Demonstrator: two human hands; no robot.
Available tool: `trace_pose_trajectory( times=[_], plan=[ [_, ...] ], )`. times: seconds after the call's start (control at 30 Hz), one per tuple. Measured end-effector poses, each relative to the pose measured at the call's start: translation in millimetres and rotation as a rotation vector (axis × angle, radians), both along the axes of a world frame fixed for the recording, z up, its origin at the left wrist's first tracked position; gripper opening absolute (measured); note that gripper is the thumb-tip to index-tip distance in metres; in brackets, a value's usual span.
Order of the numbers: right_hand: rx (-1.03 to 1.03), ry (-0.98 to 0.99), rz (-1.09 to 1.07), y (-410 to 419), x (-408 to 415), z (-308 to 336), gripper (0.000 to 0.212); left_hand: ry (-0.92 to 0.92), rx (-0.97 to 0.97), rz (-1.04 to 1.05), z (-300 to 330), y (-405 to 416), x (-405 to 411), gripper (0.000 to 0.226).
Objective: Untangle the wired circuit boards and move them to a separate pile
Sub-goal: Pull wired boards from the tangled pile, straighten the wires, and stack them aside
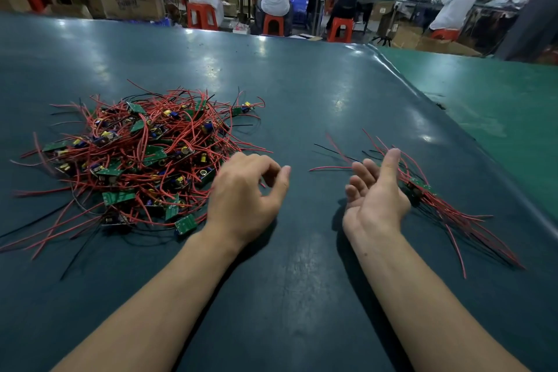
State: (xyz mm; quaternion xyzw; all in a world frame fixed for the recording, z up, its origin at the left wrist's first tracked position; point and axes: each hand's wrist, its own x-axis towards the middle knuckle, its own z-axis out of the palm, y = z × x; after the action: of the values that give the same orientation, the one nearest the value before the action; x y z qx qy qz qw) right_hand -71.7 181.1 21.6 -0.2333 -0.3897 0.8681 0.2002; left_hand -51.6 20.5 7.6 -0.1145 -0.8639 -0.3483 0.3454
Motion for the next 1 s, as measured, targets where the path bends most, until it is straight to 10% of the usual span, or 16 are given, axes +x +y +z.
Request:
trace_pose_trajectory(
  times=[0.2, 0.43, 0.67, 1.0],
  plan=[
    [0.155, 0.031, 0.158, -7, -1, -1, 0.036, -0.276, -0.261, 0.53, 1, -30, -8, 0.032],
    [0.153, 0.018, 0.224, -4, -2, -1, 0.032, -0.203, -0.252, 0.666, 9, -33, -11, 0.063],
    [0.177, 0.029, 0.288, -3, -1, 1, 0.032, -0.303, -0.209, 0.691, 7, -47, -14, 0.023],
    [0.184, 0.032, 0.309, -4, -2, 2, 0.032, -0.314, -0.199, 0.723, 10, -48, -9, 0.052]
  ],
)
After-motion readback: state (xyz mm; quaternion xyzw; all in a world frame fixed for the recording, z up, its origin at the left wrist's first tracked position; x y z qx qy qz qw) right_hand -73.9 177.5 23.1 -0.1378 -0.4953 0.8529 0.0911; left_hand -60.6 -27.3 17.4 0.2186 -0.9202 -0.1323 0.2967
